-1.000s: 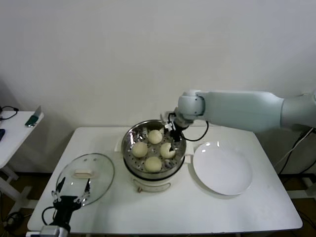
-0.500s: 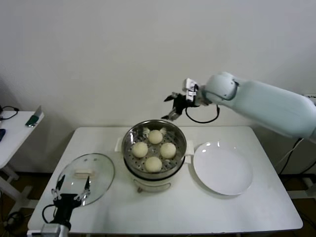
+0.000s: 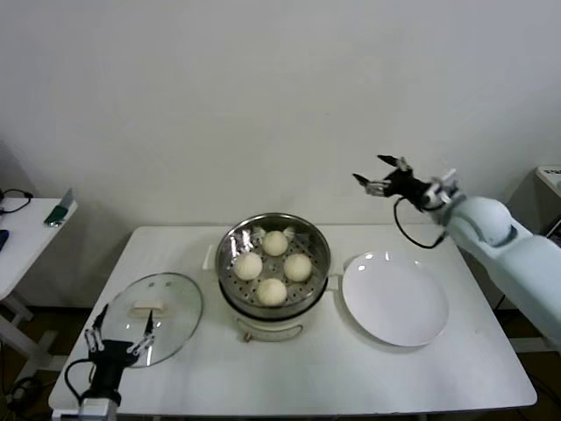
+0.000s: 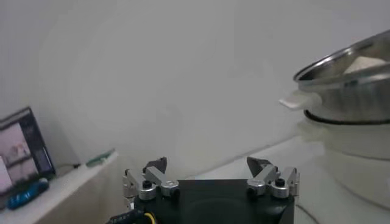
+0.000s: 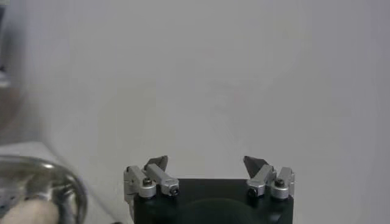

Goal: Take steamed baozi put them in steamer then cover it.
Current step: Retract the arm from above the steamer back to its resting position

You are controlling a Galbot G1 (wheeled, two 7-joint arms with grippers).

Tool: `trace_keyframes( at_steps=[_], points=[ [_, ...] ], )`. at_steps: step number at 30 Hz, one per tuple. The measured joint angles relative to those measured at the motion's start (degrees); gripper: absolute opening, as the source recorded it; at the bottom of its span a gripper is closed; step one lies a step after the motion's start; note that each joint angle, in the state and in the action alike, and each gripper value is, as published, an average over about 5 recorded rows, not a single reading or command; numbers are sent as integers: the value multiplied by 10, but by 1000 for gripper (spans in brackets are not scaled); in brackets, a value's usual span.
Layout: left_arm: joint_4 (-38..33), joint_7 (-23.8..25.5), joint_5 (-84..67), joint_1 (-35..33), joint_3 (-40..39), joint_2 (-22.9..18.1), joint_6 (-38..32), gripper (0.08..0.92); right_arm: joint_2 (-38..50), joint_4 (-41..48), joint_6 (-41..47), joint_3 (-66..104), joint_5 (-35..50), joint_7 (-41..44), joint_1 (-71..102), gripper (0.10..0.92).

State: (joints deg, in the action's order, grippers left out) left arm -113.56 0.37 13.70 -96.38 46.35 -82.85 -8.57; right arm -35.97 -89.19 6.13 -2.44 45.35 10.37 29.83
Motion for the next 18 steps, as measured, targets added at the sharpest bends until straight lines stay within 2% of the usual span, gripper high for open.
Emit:
trace_keyframes(
  at_steps=[9, 18],
  points=[
    [20, -69, 200, -8, 17, 23, -50, 823, -53, -34, -82, 221, -53, -7, 314, 823],
    [83, -139, 414, 2, 17, 36, -28, 823, -139, -65, -178, 302, -96, -8, 518, 823]
  ],
)
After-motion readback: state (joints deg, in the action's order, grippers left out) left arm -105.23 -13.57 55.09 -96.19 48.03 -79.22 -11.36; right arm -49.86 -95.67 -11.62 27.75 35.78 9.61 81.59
